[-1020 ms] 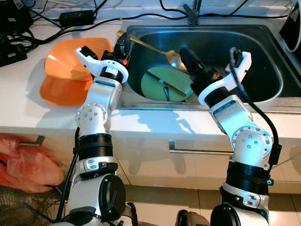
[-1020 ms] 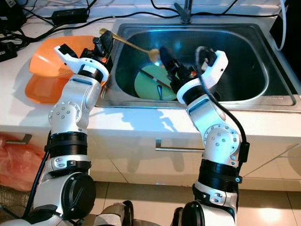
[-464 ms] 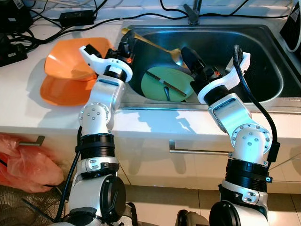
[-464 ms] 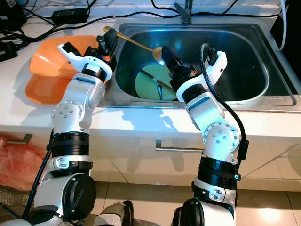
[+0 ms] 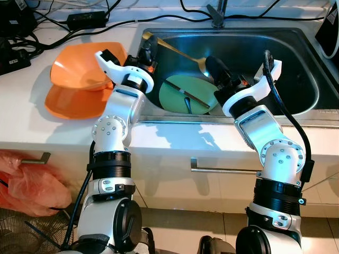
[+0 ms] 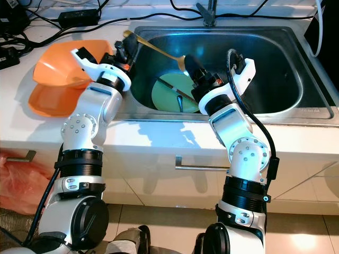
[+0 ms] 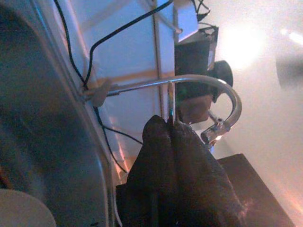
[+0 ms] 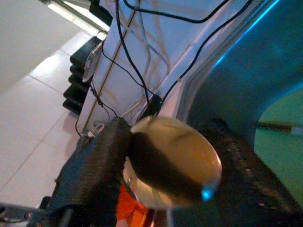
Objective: Kitchen organization
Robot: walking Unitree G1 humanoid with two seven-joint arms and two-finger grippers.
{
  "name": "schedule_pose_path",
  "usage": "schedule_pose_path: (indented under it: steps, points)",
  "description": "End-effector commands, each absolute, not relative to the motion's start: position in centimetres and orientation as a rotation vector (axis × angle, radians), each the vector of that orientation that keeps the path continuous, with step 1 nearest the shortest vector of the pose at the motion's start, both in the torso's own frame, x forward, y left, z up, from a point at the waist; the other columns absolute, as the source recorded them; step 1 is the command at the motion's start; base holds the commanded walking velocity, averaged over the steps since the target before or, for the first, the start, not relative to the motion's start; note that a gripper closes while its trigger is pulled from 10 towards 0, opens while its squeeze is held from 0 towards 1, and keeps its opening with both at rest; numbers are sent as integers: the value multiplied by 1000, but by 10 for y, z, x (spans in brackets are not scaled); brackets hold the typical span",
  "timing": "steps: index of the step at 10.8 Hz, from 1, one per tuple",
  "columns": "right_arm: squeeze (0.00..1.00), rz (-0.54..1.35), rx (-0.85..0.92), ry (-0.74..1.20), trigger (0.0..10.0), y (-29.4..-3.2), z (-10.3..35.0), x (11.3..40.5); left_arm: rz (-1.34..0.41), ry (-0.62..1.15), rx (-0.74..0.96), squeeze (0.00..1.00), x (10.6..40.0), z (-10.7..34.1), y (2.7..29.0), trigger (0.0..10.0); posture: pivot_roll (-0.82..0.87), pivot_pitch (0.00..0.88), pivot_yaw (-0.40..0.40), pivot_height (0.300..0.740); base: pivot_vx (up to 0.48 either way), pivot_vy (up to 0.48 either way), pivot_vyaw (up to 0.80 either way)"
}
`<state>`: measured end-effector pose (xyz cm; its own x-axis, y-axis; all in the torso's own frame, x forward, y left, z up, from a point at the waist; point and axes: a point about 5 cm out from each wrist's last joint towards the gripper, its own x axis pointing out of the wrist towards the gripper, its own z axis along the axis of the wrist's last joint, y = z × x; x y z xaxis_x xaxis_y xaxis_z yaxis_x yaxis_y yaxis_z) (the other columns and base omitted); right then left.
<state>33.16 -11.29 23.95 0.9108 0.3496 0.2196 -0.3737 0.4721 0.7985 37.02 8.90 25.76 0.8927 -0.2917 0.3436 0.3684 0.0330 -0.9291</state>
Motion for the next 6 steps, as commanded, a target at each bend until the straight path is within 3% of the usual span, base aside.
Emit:
schedule_pose_path:
  steps: [1, 6]
  points:
    - [0, 449, 1001, -24, 0, -108, 242, 333, -561, 80, -1645, 0, 351, 236, 30, 0, -62, 133, 67, 740, 0, 0, 0]
    - [0, 416, 980, -59, 0, -117, 247, 337, -513, 154, -1602, 0, 351, 220, 25, 0, -65, 133, 69, 740, 0, 0, 0]
